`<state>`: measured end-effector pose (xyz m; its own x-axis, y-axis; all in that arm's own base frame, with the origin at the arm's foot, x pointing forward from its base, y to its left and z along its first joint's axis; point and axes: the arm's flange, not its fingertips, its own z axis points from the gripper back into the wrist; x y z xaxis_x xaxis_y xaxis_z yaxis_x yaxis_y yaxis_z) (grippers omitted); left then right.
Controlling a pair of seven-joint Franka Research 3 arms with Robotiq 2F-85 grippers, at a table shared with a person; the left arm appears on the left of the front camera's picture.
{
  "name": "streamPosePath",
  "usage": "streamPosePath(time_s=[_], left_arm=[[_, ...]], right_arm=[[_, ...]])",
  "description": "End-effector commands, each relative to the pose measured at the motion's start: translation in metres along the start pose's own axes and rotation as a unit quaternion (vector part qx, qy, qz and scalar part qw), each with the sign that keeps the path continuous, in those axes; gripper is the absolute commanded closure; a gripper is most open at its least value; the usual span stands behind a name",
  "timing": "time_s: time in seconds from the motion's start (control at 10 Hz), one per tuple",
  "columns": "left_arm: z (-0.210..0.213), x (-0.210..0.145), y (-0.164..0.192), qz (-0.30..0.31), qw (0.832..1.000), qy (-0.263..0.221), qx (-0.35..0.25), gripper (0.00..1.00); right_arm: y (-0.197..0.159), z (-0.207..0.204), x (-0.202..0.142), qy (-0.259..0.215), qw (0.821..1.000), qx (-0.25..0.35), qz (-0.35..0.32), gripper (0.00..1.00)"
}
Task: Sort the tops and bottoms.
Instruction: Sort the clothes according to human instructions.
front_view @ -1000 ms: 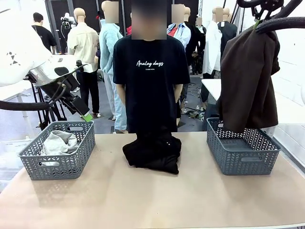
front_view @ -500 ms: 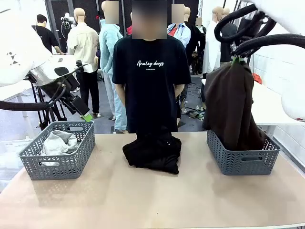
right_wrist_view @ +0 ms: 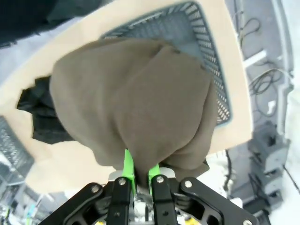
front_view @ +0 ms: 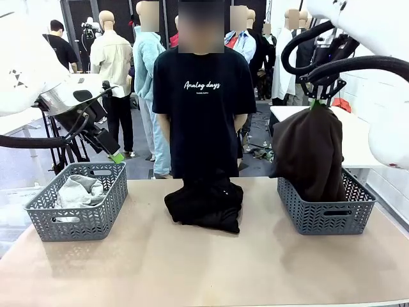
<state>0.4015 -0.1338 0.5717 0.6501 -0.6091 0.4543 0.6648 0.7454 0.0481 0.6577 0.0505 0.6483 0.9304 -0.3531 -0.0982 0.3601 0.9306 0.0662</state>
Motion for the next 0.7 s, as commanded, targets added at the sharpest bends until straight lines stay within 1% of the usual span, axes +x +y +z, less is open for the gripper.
streamPosePath(time_s=[0.0,0.4,0.5,0.6], left_arm=[[0.001,-0.001,0.001,-0.005,1.000,-0.003,-0.007,0.00],[0.001,-0.001,0.001,-0.005,1.000,-0.003,-0.007,0.00],[0.001,-0.001,0.001,-0.005,1.000,-0.003,-0.007,0.00],[0.001,-0.001,0.001,-0.005,1.000,-0.003,-0.007,0.00]], right_arm=[[-0.003,0.014,-0.003,-0.019,1.000,0.010,-0.001,1.00],[-0.003,0.014,-0.003,-0.019,1.000,0.010,-0.001,1.00],[-0.004,0.008,-0.001,-0.010,1.000,0.003,-0.004,1.00],[-0.014,0.002,0.037,0.023,0.999,-0.008,-0.025,1.00]])
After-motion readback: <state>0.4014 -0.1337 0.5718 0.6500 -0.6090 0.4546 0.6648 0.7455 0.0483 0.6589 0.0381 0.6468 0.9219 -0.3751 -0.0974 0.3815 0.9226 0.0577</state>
